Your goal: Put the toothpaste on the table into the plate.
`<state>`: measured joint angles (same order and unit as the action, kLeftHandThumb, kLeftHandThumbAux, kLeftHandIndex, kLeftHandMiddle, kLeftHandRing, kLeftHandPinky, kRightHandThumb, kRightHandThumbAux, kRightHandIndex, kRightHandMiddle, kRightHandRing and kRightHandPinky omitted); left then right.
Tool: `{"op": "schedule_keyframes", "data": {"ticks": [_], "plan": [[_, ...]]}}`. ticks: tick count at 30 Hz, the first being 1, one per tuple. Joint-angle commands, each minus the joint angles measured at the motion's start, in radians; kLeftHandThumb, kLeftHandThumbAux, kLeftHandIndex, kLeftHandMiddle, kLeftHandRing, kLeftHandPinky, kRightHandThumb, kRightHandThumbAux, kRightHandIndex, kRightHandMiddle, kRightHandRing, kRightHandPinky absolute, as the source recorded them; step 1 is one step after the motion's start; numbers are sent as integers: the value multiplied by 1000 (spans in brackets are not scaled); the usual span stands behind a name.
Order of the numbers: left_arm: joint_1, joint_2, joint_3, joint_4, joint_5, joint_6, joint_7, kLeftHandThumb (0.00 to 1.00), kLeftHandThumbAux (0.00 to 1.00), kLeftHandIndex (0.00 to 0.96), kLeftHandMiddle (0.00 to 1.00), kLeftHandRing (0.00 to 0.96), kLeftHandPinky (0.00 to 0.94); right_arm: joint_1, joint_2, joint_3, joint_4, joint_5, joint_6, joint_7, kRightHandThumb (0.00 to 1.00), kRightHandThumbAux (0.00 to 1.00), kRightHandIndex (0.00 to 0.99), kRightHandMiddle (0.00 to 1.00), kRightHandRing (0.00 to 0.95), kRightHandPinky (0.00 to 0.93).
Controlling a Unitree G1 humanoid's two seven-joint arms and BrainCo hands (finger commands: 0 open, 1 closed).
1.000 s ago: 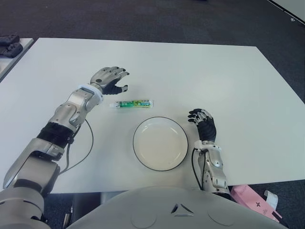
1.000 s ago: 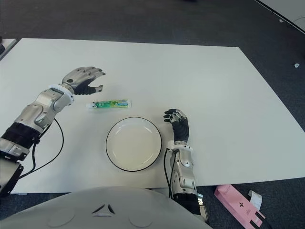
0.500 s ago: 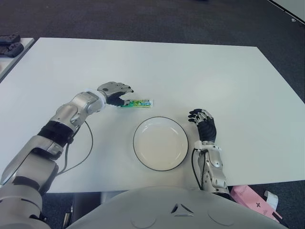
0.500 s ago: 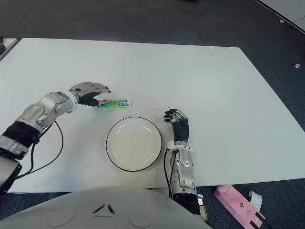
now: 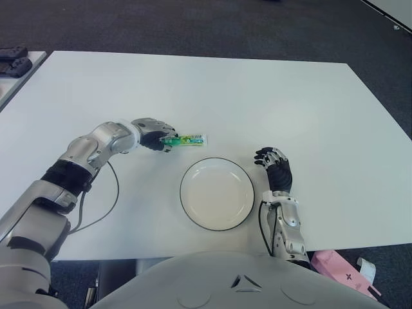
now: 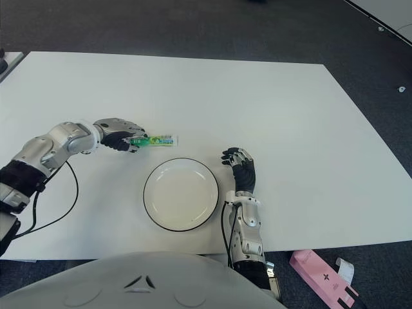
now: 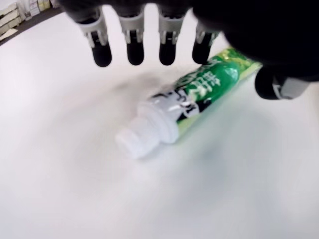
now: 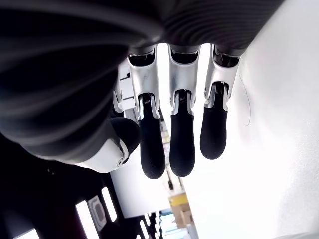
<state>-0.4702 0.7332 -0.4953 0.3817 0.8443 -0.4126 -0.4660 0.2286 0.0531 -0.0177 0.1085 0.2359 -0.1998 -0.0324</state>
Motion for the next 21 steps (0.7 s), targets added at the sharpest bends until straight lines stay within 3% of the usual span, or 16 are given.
{"op": "schedule_keyframes", "data": {"ticks": [1, 21], "plan": [[7, 31, -15, -32, 9, -18, -45, 492, 168, 0, 0, 0, 12, 11, 38, -1, 26, -7, 30, -7, 704, 727, 429, 505, 496, 491], [70, 104, 4, -165, 15, 5, -142, 505, 180, 0, 0, 0, 13, 16, 40, -7, 24, -9, 34, -17, 705, 728, 429, 503, 495, 493]]}}
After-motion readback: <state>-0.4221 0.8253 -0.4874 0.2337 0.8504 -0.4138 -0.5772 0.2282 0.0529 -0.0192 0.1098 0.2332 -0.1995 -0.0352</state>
